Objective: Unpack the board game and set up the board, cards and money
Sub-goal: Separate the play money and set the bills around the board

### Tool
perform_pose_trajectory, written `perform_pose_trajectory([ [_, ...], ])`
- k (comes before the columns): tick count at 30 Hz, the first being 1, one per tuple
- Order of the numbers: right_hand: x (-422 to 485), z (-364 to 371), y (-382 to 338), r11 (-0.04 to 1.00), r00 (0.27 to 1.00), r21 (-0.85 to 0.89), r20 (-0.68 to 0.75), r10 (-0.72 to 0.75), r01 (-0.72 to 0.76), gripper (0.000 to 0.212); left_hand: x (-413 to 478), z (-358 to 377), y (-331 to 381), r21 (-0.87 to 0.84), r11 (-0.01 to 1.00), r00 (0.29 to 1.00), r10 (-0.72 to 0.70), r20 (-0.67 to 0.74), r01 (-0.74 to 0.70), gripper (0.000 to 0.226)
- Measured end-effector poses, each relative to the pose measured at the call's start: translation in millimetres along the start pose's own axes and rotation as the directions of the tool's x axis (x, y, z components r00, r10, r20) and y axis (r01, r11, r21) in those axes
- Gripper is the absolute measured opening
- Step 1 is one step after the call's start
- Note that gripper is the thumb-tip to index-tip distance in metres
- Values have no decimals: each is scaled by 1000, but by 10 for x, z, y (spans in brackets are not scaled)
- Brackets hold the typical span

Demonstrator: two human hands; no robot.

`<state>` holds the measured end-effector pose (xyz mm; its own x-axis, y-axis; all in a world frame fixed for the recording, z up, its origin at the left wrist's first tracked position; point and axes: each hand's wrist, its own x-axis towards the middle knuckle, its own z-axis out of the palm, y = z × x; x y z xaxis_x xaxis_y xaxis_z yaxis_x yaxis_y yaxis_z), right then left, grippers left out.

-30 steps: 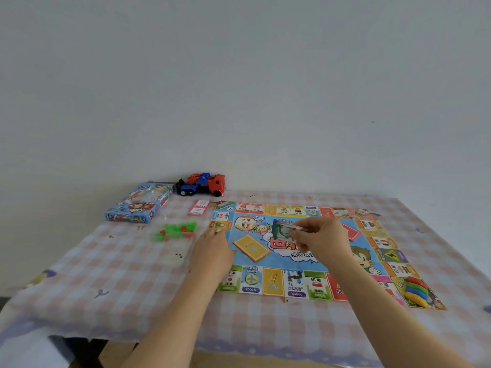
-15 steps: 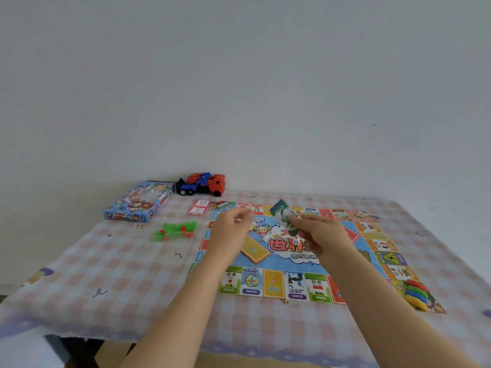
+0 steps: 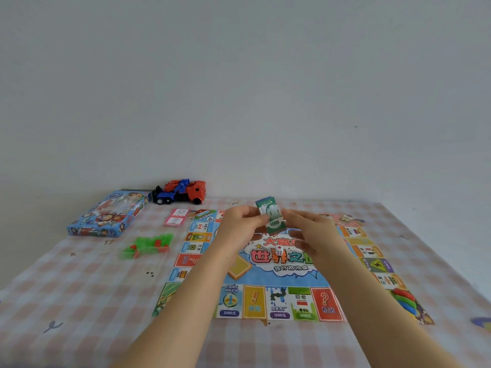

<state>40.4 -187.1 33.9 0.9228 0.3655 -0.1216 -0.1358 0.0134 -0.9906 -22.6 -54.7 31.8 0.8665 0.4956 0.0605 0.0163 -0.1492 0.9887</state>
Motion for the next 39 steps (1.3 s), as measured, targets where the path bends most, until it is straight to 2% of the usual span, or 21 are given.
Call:
perform_pose_trajectory([
  [4,107,-86,-59,974,980,-147,-75,-185,172,9,143,9,8,-4,1000,999,-7,47,7,8],
  [8,210,-49,13,947,962,-211,-69,-264,244,4,239,41,-41,-23,1000,998,-3,65,4,9],
  [12,347,-3,149,950,959,-182,-81,-272,254,5,349,46,-156,-82,996,998,-39,47,42,9],
  [17,493,-57,163,968,948,-77,-197,-251,240,5,524,-39,-244,-187,979,996,-88,-31,81,8],
  [20,579,-110,55,958,930,-69,-230,-287,278,5,580,-94,-274,-205,976,995,-87,-44,77,10],
  [24,619,-38,64,932,925,-170,-159,-346,320,8,570,-95,-268,-228,969,995,-100,-16,94,8],
  [30,620,123,212,919,946,-247,-22,-323,308,8,518,-1,-266,-308,938,987,-150,55,160,14],
  [36,607,123,257,930,956,-232,-7,-293,284,7,513,45,-330,-180,974,990,-126,63,136,18],
  [39,619,130,273,933,959,-236,-17,-283,272,7,501,74,-329,-274,945,983,-155,103,178,18],
])
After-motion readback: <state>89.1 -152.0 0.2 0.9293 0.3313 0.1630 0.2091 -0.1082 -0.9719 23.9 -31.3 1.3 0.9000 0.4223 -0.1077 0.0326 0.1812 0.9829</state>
